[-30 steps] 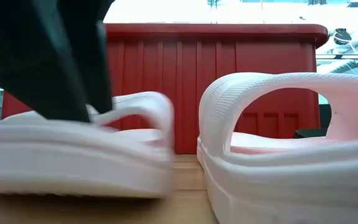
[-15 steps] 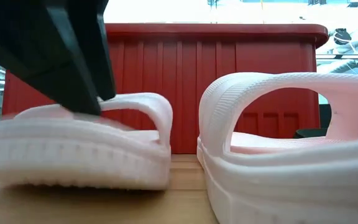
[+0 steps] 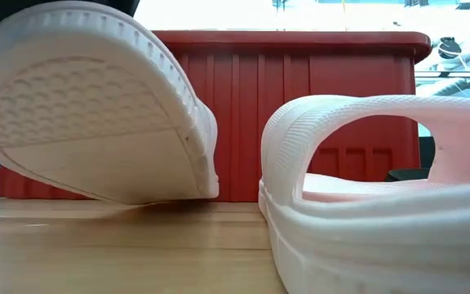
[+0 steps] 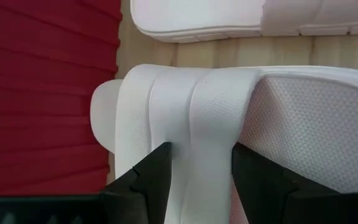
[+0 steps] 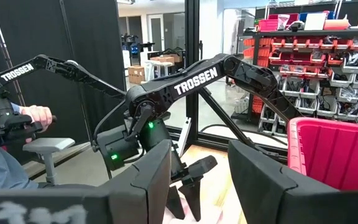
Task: Pick and place slides into bin
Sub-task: Put the white slipper into the red bin
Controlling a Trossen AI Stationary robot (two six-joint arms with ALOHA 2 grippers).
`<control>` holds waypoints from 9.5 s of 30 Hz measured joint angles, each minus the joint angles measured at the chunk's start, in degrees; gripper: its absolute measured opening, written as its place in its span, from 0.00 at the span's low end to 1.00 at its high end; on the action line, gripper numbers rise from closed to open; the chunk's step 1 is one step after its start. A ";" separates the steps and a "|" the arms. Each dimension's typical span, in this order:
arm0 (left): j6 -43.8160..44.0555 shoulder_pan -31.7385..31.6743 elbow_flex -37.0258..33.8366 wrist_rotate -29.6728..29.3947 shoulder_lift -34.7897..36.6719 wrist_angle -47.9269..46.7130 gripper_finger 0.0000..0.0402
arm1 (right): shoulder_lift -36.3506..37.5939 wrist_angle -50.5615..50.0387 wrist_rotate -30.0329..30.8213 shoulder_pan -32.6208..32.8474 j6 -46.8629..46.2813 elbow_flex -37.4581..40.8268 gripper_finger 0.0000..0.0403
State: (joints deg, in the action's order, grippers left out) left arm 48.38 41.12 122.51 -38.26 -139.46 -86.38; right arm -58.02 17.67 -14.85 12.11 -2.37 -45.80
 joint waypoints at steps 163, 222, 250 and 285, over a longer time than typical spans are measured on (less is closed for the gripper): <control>-14.12 9.85 11.29 -9.63 17.82 -3.47 0.00 | 0.00 -0.42 2.80 0.00 0.44 -0.02 0.38; -52.02 -45.12 -30.22 -5.60 53.24 16.13 0.00 | 0.04 -3.20 23.71 -15.82 10.69 -0.02 0.38; -44.51 -44.80 -56.21 7.15 55.54 33.24 0.00 | 0.07 -2.02 20.55 -17.02 9.14 0.00 0.38; -40.91 -47.85 -55.87 31.28 55.81 32.17 0.44 | 0.04 -2.05 20.55 -17.02 9.03 0.00 0.38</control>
State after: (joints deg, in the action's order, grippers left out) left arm 7.47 -6.73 66.63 -6.98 -83.64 -54.21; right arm -57.98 15.62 5.69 -4.91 6.66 -45.80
